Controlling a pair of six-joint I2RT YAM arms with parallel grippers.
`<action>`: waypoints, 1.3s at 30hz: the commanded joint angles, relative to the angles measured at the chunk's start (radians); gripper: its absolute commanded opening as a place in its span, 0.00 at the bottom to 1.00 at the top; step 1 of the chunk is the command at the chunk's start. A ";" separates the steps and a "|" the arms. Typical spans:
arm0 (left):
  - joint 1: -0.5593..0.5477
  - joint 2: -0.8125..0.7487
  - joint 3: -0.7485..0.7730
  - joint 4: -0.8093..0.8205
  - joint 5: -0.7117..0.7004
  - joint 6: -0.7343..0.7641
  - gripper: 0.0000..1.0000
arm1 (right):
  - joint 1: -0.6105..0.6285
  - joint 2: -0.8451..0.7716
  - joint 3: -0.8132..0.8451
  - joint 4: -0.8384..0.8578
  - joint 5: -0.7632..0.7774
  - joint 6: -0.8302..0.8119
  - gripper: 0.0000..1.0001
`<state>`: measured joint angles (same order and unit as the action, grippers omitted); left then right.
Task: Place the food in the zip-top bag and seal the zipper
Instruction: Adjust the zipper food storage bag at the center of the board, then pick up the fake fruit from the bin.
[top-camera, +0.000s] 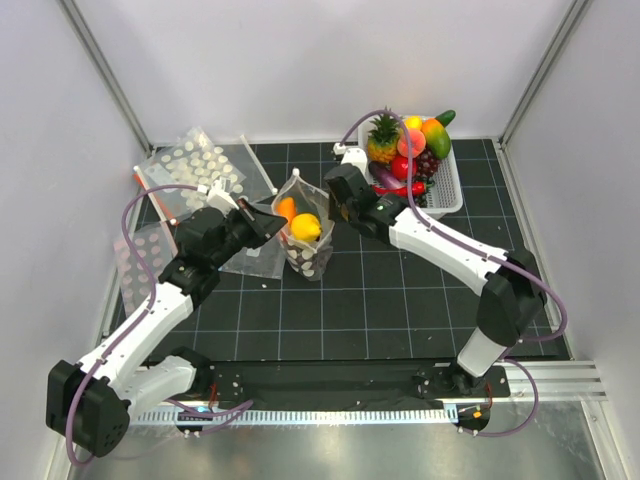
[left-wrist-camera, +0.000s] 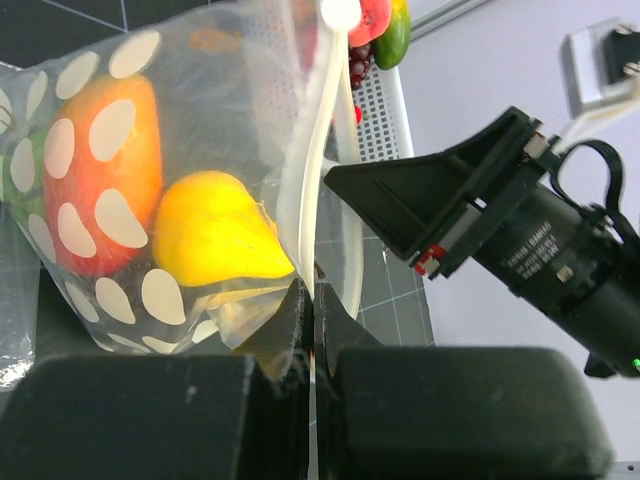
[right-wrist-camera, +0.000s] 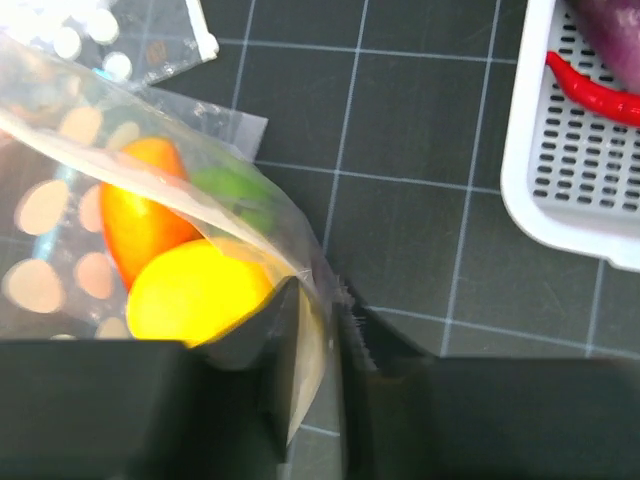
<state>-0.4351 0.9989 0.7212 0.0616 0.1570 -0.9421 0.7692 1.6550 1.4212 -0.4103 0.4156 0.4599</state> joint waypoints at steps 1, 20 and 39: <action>0.006 -0.014 0.004 0.027 -0.010 0.020 0.00 | -0.033 0.015 0.048 -0.008 -0.089 0.045 0.10; 0.006 -0.069 0.017 -0.011 -0.046 0.078 0.00 | -0.015 -0.219 -0.030 0.059 0.040 -0.104 0.05; 0.006 0.006 0.023 0.001 -0.040 0.089 0.00 | -0.273 -0.321 -0.160 0.107 -0.014 -0.007 0.75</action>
<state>-0.4351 1.0168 0.7212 0.0154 0.1032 -0.8593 0.5640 1.3819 1.2633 -0.3374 0.3908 0.4038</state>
